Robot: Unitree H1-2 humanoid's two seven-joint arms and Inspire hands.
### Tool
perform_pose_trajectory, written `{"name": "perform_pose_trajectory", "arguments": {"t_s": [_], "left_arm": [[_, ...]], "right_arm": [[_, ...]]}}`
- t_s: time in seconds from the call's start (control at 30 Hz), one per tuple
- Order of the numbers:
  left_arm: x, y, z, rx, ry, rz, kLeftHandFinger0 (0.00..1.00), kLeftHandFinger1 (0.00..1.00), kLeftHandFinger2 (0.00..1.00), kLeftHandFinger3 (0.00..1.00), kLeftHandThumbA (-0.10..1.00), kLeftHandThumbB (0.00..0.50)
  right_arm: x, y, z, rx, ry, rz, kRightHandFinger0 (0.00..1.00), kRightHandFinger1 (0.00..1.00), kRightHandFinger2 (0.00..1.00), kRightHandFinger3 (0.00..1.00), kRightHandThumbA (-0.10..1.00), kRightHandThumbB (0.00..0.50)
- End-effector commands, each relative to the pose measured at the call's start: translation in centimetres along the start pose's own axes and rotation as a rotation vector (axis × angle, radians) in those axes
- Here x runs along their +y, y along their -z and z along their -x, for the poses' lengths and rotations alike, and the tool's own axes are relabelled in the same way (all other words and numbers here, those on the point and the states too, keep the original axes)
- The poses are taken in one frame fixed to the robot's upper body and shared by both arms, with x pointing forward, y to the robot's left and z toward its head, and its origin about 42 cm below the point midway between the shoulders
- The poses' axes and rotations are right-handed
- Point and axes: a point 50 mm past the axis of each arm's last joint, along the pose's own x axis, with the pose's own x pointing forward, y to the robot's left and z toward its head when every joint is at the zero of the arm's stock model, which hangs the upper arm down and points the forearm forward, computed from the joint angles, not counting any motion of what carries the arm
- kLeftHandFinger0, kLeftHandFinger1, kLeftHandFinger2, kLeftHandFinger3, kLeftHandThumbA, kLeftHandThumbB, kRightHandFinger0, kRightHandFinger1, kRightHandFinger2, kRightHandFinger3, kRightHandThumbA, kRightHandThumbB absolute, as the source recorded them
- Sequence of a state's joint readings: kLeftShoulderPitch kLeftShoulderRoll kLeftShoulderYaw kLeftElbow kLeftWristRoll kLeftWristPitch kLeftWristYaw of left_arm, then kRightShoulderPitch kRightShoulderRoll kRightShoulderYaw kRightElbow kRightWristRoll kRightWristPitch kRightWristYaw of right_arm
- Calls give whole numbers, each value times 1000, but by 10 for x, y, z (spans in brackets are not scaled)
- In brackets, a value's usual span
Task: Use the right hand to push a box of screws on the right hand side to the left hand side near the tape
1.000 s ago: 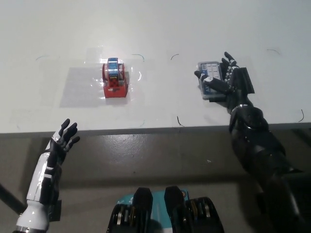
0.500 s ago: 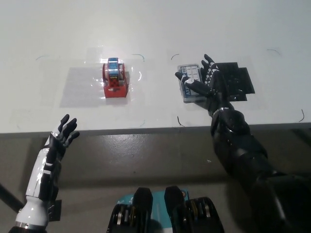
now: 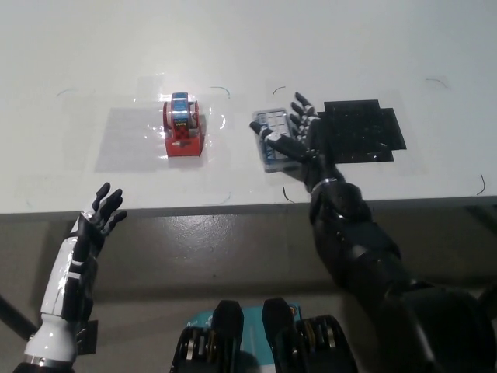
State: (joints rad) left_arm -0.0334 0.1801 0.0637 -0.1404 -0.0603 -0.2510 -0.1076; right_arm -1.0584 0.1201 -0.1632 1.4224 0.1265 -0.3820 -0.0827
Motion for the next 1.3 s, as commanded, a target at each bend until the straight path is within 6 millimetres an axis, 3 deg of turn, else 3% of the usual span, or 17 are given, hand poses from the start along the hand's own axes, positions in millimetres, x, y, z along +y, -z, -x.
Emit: {"name": "perform_pose_trajectory", "arguments": {"t_s": [0.0, 0.17, 0.33, 0.43, 0.53, 0.77, 0.87, 1.27], "left_arm": [[7, -12, -3, -48, 2, -24, 1000, 1000, 1000, 1000, 1000, 10], [7, -11, -1, -49, 5, -17, 1000, 1000, 1000, 1000, 1000, 0], [6, -11, -1, -53, 12, -14, 1000, 1000, 1000, 1000, 1000, 9], [7, -12, -2, -50, 9, -15, 1000, 1000, 1000, 1000, 1000, 20], [8, -13, -2, -50, 9, -7, 1000, 1000, 1000, 1000, 1000, 27], [7, -15, -3, -62, 14, -11, 1000, 1000, 1000, 1000, 1000, 10], [8, -15, -4, -71, 18, 3, 1000, 1000, 1000, 1000, 1000, 8], [11, -16, -7, -66, 13, 3, 1000, 1000, 1000, 1000, 988, 26]], "right_arm": [[32, 0, 2, 15, -71, 11, 1000, 1000, 1000, 1000, 1000, 223], [42, 3, 5, 19, -81, 8, 1000, 1000, 1000, 1000, 1000, 240], [53, 4, 7, 18, -103, -17, 1000, 1000, 1000, 1000, 1000, 226], [61, 4, 8, 27, -101, -31, 1000, 1000, 1000, 1000, 1000, 262], [66, 1, 8, 26, -104, -41, 1000, 1000, 1000, 1000, 1000, 256], [81, -5, 8, 61, -79, -200, 1000, 1000, 1000, 1000, 1000, 288], [91, -5, 10, 69, -71, -256, 1000, 1000, 1000, 1000, 1000, 254], [101, -8, 10, 108, 32, -599, 1000, 1000, 1000, 1000, 1000, 229]]}}
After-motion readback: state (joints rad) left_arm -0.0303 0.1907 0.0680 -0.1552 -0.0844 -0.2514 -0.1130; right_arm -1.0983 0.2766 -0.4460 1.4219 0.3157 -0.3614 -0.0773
